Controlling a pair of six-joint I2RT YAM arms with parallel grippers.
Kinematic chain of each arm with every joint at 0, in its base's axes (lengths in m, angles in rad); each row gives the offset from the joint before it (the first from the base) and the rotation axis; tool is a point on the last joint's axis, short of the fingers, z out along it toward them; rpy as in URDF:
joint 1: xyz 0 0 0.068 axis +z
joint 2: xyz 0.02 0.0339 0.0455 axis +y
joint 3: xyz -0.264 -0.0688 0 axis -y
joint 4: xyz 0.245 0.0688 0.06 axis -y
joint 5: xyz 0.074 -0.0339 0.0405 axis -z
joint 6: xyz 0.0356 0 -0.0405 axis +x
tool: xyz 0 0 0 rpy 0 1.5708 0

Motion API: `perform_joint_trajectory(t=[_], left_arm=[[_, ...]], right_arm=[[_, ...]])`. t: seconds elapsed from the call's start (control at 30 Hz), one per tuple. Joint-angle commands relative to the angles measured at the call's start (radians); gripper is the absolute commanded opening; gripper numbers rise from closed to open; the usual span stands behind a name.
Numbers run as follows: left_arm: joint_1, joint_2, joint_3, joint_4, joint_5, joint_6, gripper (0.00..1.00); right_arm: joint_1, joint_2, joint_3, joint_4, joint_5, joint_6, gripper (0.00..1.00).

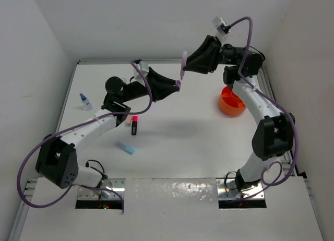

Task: Sort the stationery into containers
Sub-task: Close the pen cap on the pen.

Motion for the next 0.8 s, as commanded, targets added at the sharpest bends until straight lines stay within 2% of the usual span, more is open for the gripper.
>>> perform_joint_trajectory(t=[0.0,0.13,0.17,0.23,0.27,0.3,0.33,0.37,0.4,0.43,0.53,0.77], left_arm=[[-0.007,-0.026,0.039,0.026,0.016,0.0,0.0],[-0.009,-0.034,0.042,0.004,0.016,0.009,0.0],[-0.007,-0.035,0.041,-0.005,0.016,0.01,0.0],[-0.007,-0.043,0.038,-0.011,0.016,0.014,0.0],[-0.009,-0.045,0.035,-0.016,0.016,0.014,0.0],[-0.007,-0.052,0.033,-0.017,0.017,0.015,0.0],[-0.006,-0.055,0.03,-0.022,0.016,0.017,0.0],[-0.006,-0.058,0.028,-0.022,0.016,0.02,0.0],[-0.003,-0.065,0.025,-0.022,0.014,0.02,0.0],[-0.001,-0.065,0.022,-0.027,0.016,0.02,0.0],[0.002,-0.062,0.021,-0.024,0.016,0.018,0.0],[-0.007,-0.048,0.031,0.016,-0.003,0.015,0.0]], right_arm=[[0.007,-0.051,-0.008,0.259,0.007,-0.027,0.0],[0.005,-0.097,-0.057,0.178,0.016,-0.109,0.0],[-0.001,-0.117,-0.074,0.135,0.023,-0.198,0.0],[-0.007,-0.195,-0.146,-0.076,0.062,-0.344,0.0],[-0.009,-0.234,-0.167,-0.334,0.086,-0.564,0.0],[-0.009,-0.272,-0.205,-0.511,0.152,-0.716,0.0],[0.005,-0.359,-0.207,-0.698,0.196,-1.058,0.0],[0.019,-0.392,-0.193,-1.022,0.244,-1.204,0.0],[0.033,-0.416,-0.192,-1.097,0.308,-1.294,0.0],[0.04,-0.442,-0.196,-1.111,0.31,-1.323,0.0],[0.031,-0.427,-0.221,-0.972,0.254,-1.189,0.0],[0.057,-0.39,-0.195,-0.965,0.186,-1.196,0.0]])
